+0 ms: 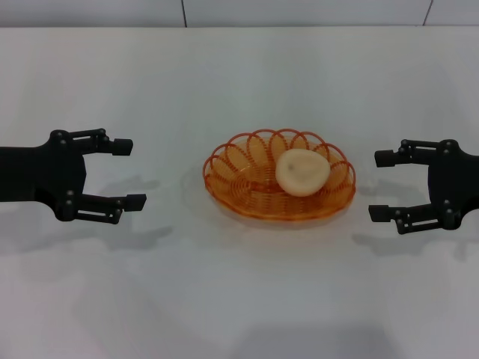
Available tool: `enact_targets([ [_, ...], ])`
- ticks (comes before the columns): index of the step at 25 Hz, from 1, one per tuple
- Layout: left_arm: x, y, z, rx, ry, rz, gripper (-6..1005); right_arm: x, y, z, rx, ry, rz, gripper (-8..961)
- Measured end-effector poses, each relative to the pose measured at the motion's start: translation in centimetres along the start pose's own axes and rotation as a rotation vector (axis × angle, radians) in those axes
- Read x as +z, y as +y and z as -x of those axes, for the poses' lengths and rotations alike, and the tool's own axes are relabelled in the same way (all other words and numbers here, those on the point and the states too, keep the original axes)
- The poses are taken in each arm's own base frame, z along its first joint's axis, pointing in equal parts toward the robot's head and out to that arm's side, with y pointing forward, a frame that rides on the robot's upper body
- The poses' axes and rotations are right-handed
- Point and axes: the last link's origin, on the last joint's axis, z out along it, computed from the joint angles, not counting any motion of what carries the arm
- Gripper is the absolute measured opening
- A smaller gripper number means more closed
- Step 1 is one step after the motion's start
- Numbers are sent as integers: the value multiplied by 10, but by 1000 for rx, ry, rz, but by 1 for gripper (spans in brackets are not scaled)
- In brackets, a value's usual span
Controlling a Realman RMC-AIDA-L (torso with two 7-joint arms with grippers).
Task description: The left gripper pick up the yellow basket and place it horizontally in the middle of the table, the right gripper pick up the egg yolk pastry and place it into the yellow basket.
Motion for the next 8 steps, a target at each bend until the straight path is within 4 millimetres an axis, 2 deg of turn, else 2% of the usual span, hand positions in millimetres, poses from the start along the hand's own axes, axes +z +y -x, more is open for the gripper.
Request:
enact_targets([
  [8,0,0,-1,1,0,1,889,2,-1,1,0,-2,-2,859],
])
